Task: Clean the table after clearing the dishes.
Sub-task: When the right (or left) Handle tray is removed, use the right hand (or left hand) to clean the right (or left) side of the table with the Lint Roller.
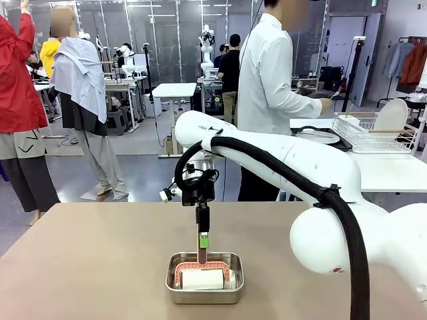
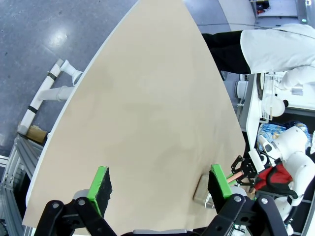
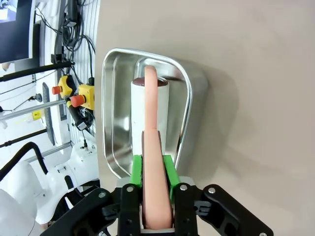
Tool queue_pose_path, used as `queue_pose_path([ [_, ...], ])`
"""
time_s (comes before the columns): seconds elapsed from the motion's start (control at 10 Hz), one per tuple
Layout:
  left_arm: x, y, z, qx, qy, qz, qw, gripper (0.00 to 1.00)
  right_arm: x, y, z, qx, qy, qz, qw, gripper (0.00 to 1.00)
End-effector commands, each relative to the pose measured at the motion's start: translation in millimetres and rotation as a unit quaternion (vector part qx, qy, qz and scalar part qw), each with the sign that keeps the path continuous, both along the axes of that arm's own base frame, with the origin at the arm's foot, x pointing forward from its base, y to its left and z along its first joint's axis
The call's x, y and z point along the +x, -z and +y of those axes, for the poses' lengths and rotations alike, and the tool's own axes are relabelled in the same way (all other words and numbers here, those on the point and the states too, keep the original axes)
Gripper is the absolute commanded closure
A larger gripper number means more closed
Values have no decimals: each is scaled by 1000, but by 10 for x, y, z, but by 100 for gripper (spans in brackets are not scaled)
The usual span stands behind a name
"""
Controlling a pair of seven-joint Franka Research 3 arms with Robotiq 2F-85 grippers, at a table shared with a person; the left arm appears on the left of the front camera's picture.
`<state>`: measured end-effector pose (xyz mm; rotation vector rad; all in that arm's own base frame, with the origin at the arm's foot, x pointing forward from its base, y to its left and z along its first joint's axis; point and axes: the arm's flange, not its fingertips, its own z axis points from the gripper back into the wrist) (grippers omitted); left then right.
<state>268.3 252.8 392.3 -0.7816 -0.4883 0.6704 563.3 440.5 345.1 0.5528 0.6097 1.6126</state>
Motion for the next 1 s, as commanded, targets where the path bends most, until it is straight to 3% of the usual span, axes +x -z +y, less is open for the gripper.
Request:
queue_pose_path([
  [0.0, -5, -25, 22, 3, 0, 0, 1000, 0, 261, -184, 231, -2, 21, -5, 1000, 100],
  [0.2, -5, -25, 22, 3, 0, 0, 1000, 0, 216, -449, -6, -17, 91, -48, 994, 99],
  [0.5, -5, -25, 22, 3, 0, 0, 1000, 0, 15, -924, -785, -17, 259, -101, 960, 99],
  [0.7, -5, -25, 22, 3, 0, 0, 1000, 0, -169, -1072, -1437, 1, 370, -119, 921, 99],
  [0.9, -5, -25, 22, 3, 0, 0, 1000, 0, -348, -1066, -2264, 33, 504, -110, 856, 99],
])
